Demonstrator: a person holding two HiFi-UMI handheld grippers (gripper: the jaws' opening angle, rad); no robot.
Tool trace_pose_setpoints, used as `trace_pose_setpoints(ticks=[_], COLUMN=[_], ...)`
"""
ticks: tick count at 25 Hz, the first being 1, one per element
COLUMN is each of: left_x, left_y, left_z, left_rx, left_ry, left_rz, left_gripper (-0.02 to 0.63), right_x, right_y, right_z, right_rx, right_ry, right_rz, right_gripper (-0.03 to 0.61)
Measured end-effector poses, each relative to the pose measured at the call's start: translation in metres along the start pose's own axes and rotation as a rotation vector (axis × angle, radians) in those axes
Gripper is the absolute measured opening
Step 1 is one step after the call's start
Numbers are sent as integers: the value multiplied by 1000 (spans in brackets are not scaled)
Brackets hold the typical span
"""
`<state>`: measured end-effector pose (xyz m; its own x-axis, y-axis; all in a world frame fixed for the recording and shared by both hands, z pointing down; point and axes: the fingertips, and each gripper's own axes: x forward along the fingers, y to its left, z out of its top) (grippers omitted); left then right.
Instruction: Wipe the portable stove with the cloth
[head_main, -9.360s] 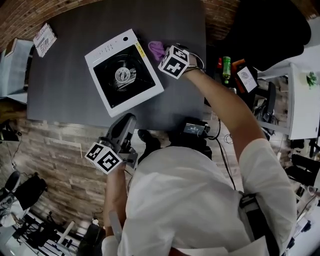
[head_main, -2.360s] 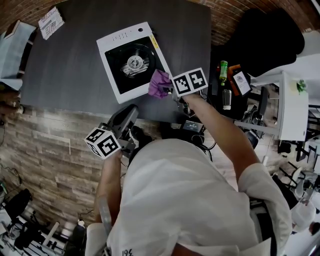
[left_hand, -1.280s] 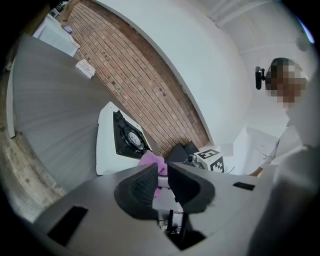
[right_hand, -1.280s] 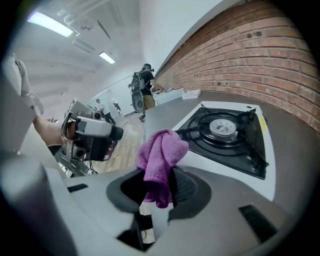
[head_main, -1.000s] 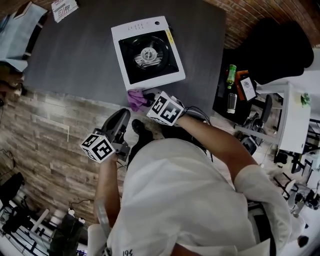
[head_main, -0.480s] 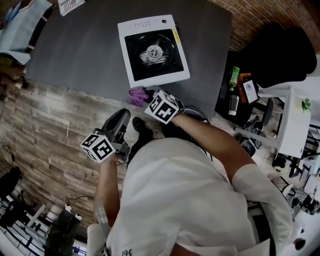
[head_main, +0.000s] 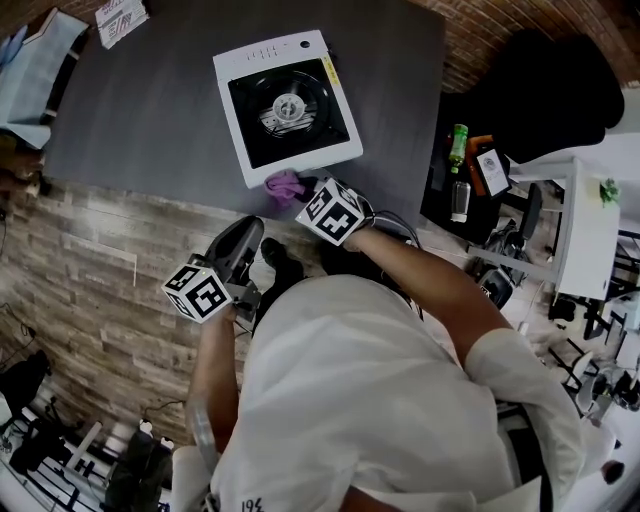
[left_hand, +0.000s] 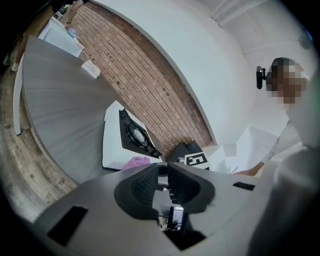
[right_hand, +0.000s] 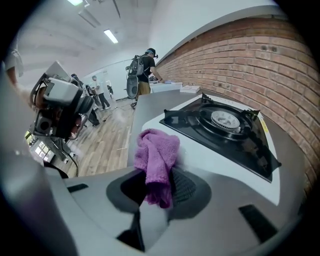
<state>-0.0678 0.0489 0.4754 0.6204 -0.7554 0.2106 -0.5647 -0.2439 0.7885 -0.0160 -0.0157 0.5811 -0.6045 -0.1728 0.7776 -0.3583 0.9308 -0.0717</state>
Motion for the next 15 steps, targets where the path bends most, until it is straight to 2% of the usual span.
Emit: trace_pose_setpoints(ticks=[15], left_x=[36], left_y=[-15], left_z=[-2], left_rx=[10], left_ry=[31], left_rz=[-37], left_gripper=[66], right_x=[-27], right_y=[-40], right_z=[-29], right_rx=[52], right_ry=[9], right_rz=[-62], right_gripper=[104])
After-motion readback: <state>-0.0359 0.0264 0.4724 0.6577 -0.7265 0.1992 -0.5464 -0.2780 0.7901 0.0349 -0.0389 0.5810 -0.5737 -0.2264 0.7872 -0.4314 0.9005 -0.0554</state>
